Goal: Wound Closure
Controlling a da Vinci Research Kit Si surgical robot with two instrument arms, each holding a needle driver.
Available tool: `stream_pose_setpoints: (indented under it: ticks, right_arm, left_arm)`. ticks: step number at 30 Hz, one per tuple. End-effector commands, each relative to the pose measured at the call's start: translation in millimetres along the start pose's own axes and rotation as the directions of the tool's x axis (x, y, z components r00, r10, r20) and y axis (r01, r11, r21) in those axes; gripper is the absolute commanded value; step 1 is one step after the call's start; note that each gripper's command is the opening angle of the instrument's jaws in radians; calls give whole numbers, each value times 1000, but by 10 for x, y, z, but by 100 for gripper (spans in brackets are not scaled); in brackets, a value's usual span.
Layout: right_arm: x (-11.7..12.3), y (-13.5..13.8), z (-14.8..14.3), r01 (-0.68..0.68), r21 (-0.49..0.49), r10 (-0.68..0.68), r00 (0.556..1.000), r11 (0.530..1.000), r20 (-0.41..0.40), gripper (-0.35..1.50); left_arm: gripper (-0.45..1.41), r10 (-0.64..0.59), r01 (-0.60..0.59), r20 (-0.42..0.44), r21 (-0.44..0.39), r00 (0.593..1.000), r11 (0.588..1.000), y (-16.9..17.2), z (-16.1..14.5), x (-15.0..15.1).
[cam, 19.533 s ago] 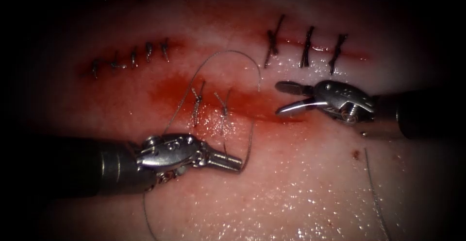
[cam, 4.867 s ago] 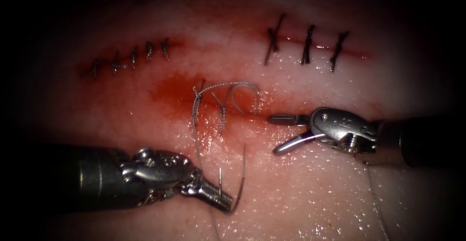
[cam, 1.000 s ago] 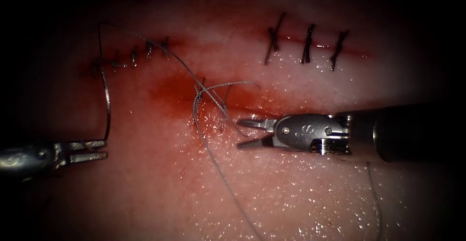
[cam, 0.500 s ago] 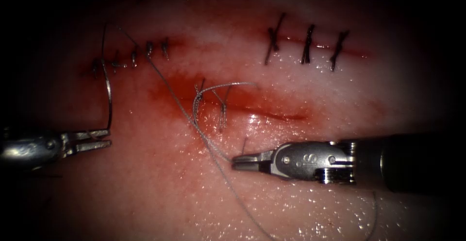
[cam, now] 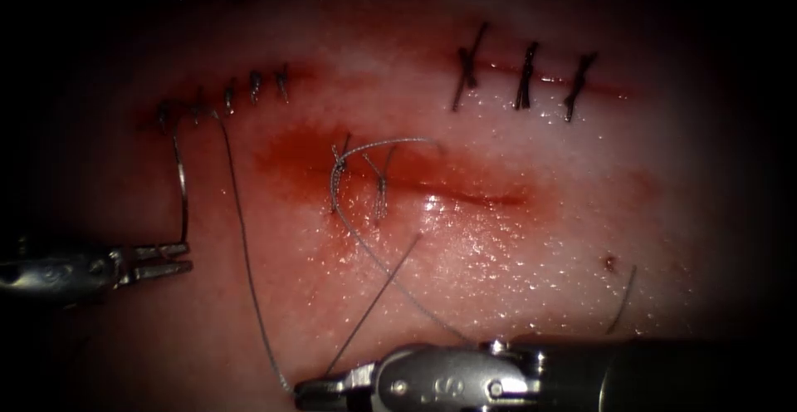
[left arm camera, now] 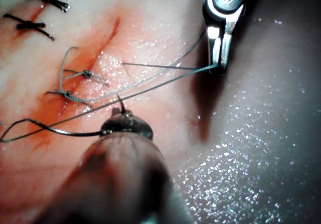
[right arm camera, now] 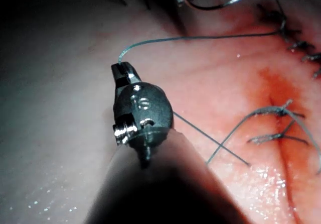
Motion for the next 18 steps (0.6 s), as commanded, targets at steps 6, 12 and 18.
stream_pose_setpoints:
  ticks: [6,12,18]
  right_arm:
    - [-18,39,-9,53,-108,-54,998,993,-10,101]
    - [-32,75,-53,117,-167,-121,993,979,-14,103]
    - [-57,106,-75,150,-222,-152,988,964,9,78]
  left_arm:
    - [-45,-1,1,2,-6,1000,1000,3,3,-5]
    - [-45,-2,2,4,-7,1000,1000,-1,2,-9]
    - [-45,2,-2,9,1,1000,1000,-2,4,-10]
